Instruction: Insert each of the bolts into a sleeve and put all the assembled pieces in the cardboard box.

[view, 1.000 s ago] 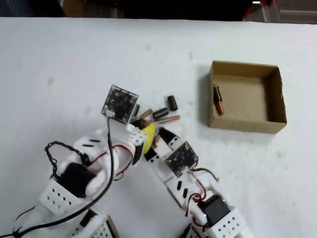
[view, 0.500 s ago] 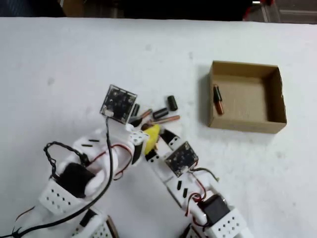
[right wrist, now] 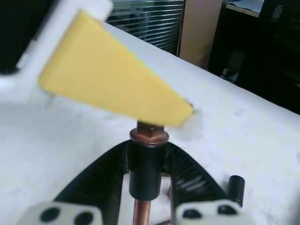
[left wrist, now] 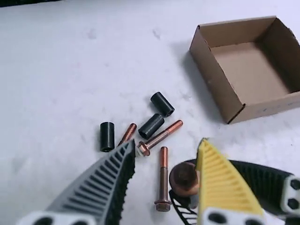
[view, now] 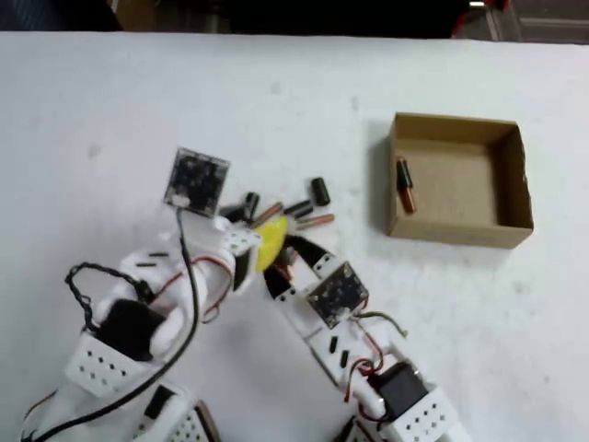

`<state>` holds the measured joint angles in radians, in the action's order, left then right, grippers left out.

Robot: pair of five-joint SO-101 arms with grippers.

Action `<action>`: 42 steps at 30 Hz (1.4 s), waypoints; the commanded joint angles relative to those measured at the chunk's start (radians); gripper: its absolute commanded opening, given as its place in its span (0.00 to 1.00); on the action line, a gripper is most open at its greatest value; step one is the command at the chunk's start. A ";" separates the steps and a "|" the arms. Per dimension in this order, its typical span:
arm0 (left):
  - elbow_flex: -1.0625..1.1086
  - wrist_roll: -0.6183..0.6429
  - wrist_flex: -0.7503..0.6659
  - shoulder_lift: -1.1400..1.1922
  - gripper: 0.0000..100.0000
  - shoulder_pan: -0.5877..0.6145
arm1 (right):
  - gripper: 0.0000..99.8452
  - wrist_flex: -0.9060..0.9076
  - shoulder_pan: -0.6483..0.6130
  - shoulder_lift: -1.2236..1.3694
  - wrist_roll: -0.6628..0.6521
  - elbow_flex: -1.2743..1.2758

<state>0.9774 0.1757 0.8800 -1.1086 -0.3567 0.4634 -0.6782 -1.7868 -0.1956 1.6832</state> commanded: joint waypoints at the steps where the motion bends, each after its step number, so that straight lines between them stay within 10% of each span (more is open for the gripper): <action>1: -0.018 0.008 -0.074 -0.019 0.23 0.031 | 0.02 -0.001 -0.004 -0.005 -0.017 0.008; 21: -0.094 -0.143 0.107 -0.018 0.23 0.139 | 0.02 -0.012 0.150 -0.012 -0.017 0.000; 42: 0.276 -0.143 -0.315 -0.016 0.23 0.182 | 0.02 -0.151 0.519 -0.012 -0.009 -0.005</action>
<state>1.2444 0.0437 0.6237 -1.1116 -0.1834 0.3943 -0.2363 -1.7868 -0.1956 1.6832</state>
